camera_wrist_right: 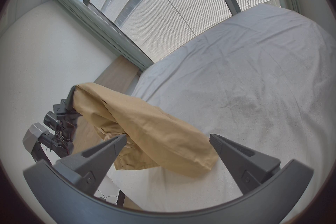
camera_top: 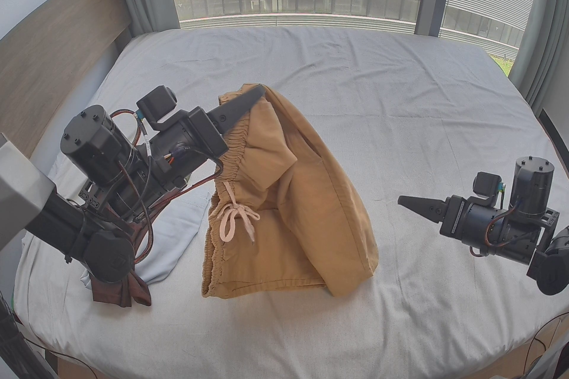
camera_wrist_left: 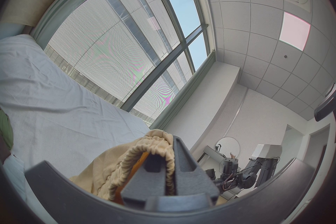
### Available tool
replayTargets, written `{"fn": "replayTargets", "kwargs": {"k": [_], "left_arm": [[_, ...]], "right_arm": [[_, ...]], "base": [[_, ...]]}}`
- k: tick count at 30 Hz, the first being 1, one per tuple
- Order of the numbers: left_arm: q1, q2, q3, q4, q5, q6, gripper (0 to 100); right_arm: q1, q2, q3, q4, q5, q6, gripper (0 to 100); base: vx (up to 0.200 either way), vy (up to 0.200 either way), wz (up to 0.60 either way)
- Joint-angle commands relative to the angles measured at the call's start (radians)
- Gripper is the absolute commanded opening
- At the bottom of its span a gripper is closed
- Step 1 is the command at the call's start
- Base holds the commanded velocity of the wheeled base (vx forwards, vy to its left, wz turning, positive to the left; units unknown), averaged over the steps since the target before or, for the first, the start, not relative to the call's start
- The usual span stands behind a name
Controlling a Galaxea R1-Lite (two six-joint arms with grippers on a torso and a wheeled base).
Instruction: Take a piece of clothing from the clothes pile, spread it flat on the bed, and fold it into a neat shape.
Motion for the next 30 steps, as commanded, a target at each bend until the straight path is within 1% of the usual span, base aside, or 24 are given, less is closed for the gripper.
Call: {"fn": "replayTargets", "kwargs": {"k": [1, 5, 11, 15, 20, 25, 30], "left_arm": [[0.002, 0.002, -0.001, -0.001, 0.000, 0.000, 0], [0.002, 0.002, 0.000, -0.001, 0.001, 0.000, 0], [0.000, 0.002, 0.000, -0.001, 0.001, 0.000, 0], [0.002, 0.002, 0.000, -0.001, 0.001, 0.000, 0], [0.002, 0.002, 0.000, -0.001, 0.001, 0.000, 0], [0.002, 0.007, -0.001, -0.001, 0.001, 0.000, 0], [0.013, 0.016, -0.003, -0.001, 0.001, 0.011, 0]], "right_arm": [[-0.002, 0.061, 0.015, 0.000, 0.002, 0.001, 100], [-0.001, 0.127, 0.045, -0.001, 0.029, 0.012, 100], [-0.001, 0.250, 0.048, -0.027, 0.033, 0.013, 100], [0.005, 0.295, 0.048, -0.052, 0.039, 0.013, 100], [0.008, 0.387, 0.059, -0.112, 0.045, 0.013, 100], [0.013, 0.497, 0.075, -0.213, 0.045, 0.010, 100], [0.036, 0.577, 0.067, -0.290, 0.047, 0.012, 100]], "base": [[0.000, 0.000, 0.00], [0.000, 0.000, 0.00], [0.000, 0.000, 0.00], [0.000, 0.000, 0.00], [0.000, 0.000, 0.00], [0.000, 0.000, 0.00], [0.000, 0.000, 0.00]]}}
